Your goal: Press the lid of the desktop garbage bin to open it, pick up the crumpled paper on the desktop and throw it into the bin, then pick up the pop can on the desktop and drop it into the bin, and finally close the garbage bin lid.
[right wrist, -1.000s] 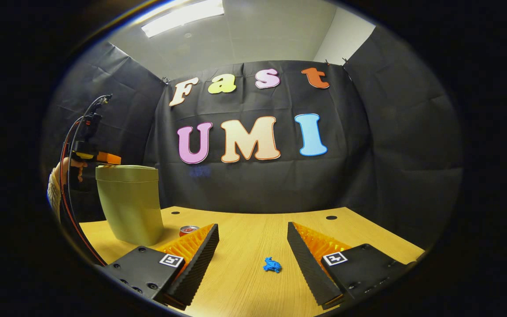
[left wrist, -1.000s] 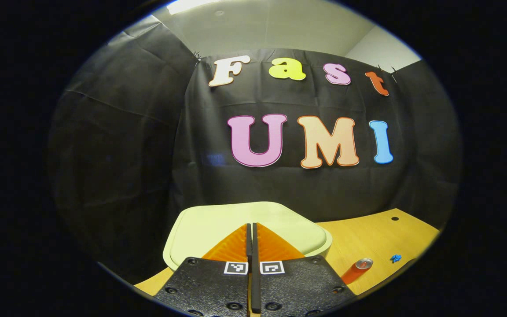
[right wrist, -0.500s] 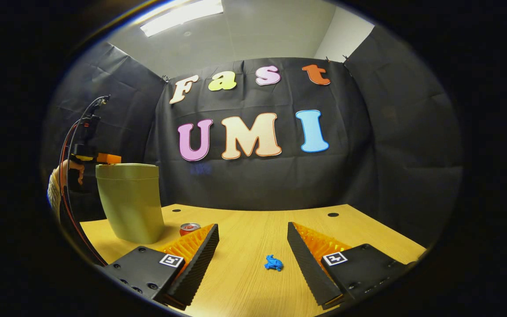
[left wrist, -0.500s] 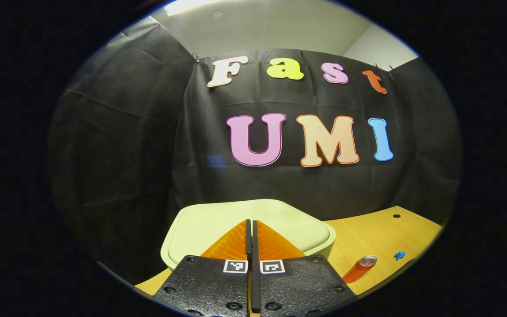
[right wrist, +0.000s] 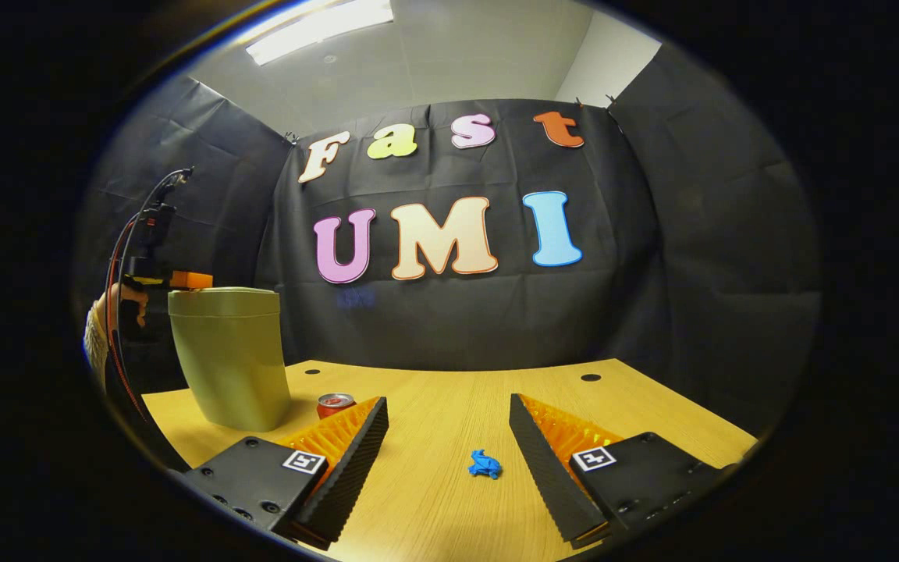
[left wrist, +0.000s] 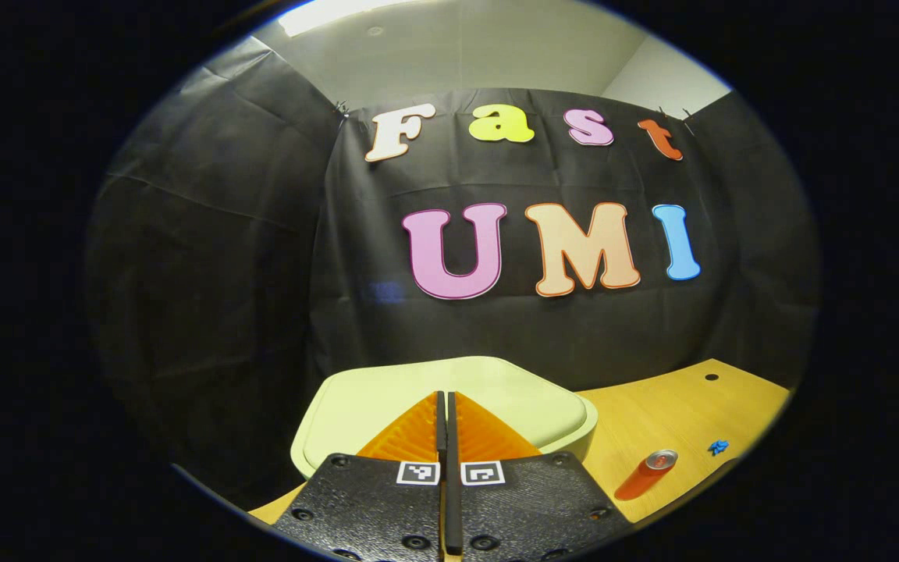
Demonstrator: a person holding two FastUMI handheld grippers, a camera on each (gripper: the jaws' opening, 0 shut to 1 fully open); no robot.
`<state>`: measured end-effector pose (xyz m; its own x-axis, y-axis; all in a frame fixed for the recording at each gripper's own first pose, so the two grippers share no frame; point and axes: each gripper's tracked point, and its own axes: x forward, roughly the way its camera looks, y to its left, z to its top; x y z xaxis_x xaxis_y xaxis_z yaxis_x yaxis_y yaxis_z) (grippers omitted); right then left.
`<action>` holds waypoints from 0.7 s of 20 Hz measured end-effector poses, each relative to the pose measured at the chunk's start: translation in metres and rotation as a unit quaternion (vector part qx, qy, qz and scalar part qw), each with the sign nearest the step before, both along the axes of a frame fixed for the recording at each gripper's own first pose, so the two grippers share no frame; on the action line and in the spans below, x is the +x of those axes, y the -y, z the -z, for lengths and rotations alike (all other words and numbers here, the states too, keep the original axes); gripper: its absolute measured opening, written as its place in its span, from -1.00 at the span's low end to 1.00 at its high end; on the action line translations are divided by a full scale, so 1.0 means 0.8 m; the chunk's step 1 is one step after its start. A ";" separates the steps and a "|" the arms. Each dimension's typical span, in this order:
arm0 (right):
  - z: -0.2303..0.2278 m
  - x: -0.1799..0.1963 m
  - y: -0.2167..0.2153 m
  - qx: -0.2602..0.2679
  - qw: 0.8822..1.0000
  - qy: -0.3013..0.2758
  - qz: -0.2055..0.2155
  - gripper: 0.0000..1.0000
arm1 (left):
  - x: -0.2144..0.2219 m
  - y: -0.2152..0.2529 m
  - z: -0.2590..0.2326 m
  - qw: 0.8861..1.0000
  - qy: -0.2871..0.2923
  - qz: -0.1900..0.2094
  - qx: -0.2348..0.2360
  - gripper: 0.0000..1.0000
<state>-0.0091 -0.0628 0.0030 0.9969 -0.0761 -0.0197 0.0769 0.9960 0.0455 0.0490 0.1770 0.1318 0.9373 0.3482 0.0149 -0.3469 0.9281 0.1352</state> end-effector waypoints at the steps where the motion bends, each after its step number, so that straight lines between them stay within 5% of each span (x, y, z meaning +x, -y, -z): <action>1: 0.000 0.000 0.001 -0.001 1.000 0.000 0.000 0.96 | 0.001 0.004 -0.002 1.000 0.003 0.004 0.003 -1.00; 14: 0.002 -0.003 -0.003 -0.003 1.000 -0.005 -0.002 0.96 | -0.007 0.028 -0.064 0.998 0.050 0.003 0.044 -1.00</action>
<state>-0.0115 -0.0606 0.0014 0.9970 -0.0725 -0.0283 0.0736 0.9965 0.0392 0.0431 0.1550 0.1832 0.9320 0.3351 0.1382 -0.3564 0.9166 0.1809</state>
